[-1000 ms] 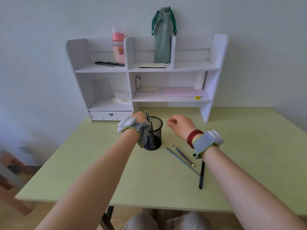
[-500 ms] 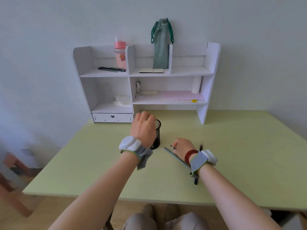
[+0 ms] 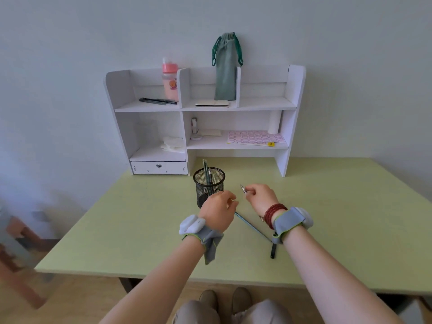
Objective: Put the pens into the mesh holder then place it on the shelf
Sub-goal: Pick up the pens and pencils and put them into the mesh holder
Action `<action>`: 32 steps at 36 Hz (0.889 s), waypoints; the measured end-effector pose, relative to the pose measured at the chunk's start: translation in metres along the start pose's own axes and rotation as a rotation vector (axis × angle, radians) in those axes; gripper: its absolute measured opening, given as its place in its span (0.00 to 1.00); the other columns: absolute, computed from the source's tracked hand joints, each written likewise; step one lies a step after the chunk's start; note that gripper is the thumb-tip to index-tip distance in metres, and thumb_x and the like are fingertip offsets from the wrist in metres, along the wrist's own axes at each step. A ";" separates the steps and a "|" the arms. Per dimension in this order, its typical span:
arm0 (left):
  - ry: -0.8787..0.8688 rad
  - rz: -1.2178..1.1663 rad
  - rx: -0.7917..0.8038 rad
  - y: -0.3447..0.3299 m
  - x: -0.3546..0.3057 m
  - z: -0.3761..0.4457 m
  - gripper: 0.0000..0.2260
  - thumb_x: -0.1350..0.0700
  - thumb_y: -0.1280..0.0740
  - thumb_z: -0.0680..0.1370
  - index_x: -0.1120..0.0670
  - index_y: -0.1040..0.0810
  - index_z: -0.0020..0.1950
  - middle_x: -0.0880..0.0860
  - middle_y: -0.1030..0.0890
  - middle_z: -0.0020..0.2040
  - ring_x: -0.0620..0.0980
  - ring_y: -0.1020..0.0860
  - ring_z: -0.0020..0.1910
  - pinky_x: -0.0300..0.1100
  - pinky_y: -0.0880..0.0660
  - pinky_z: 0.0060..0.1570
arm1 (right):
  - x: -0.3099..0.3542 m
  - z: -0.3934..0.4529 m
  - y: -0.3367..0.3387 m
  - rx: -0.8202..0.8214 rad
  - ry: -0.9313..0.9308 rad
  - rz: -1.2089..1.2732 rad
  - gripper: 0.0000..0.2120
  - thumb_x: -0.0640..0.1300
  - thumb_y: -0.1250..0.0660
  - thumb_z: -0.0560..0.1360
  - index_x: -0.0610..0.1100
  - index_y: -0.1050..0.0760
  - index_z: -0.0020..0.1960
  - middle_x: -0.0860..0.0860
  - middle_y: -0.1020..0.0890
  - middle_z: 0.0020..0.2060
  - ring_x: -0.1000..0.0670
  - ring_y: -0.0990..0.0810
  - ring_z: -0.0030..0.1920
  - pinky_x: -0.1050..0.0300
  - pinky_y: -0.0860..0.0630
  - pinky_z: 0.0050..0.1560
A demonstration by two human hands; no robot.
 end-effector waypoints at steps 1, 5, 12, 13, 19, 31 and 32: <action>0.037 -0.058 -0.008 0.000 0.001 0.002 0.11 0.53 0.36 0.76 0.55 0.21 0.55 0.53 0.17 0.48 0.53 0.21 0.48 0.40 0.28 0.49 | 0.003 -0.002 0.004 -0.011 0.018 0.056 0.13 0.38 0.39 0.75 0.39 0.20 0.55 0.41 0.17 0.53 0.41 0.21 0.57 0.57 0.28 0.54; 0.180 -0.314 -0.080 0.005 0.003 0.011 0.12 0.52 0.33 0.74 0.55 0.20 0.55 0.53 0.17 0.43 0.51 0.21 0.42 0.41 0.26 0.47 | 0.017 -0.011 0.014 -0.011 0.091 0.235 0.13 0.38 0.36 0.75 0.41 0.22 0.58 0.46 0.18 0.49 0.48 0.22 0.52 0.59 0.29 0.56; 0.251 -0.653 -0.105 0.017 0.000 0.019 0.08 0.57 0.31 0.74 0.59 0.20 0.50 0.55 0.18 0.39 0.46 0.21 0.32 0.39 0.22 0.34 | 0.026 -0.021 0.009 0.023 0.114 0.411 0.11 0.40 0.35 0.75 0.43 0.25 0.57 0.49 0.21 0.43 0.49 0.22 0.46 0.51 0.24 0.53; 0.255 -0.668 -0.103 0.019 0.000 0.019 0.07 0.58 0.30 0.74 0.60 0.20 0.49 0.55 0.19 0.38 0.46 0.21 0.32 0.39 0.22 0.34 | 0.027 -0.022 0.007 0.031 0.115 0.426 0.11 0.40 0.35 0.74 0.43 0.25 0.57 0.49 0.21 0.43 0.49 0.21 0.46 0.51 0.24 0.53; 0.269 -0.758 -0.066 0.039 0.005 0.028 0.08 0.61 0.30 0.73 0.64 0.21 0.50 0.54 0.20 0.35 0.45 0.21 0.31 0.34 0.22 0.33 | 0.028 -0.021 0.002 0.055 0.123 0.476 0.12 0.42 0.35 0.75 0.45 0.26 0.59 0.50 0.21 0.43 0.50 0.22 0.45 0.53 0.25 0.54; 0.212 -0.570 -0.276 0.104 0.027 0.074 0.07 0.61 0.31 0.73 0.51 0.26 0.39 0.52 0.19 0.35 0.50 0.20 0.34 0.44 0.22 0.42 | -0.006 -0.013 -0.007 0.095 0.024 0.378 0.04 0.41 0.36 0.75 0.47 0.23 0.48 0.50 0.22 0.41 0.52 0.24 0.37 0.57 0.26 0.45; 0.214 -0.533 -0.274 0.103 0.029 0.077 0.05 0.61 0.31 0.73 0.52 0.26 0.41 0.51 0.19 0.35 0.48 0.20 0.33 0.42 0.23 0.41 | -0.008 -0.013 -0.007 0.098 0.020 0.381 0.04 0.41 0.36 0.75 0.48 0.24 0.48 0.50 0.22 0.40 0.52 0.24 0.37 0.57 0.27 0.45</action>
Point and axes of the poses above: each hand's wrist, its own z-axis towards the middle knuckle, its own y-axis out of the back of the hand, x = y × z, the point moved 5 cm from there along z, towards the middle knuckle
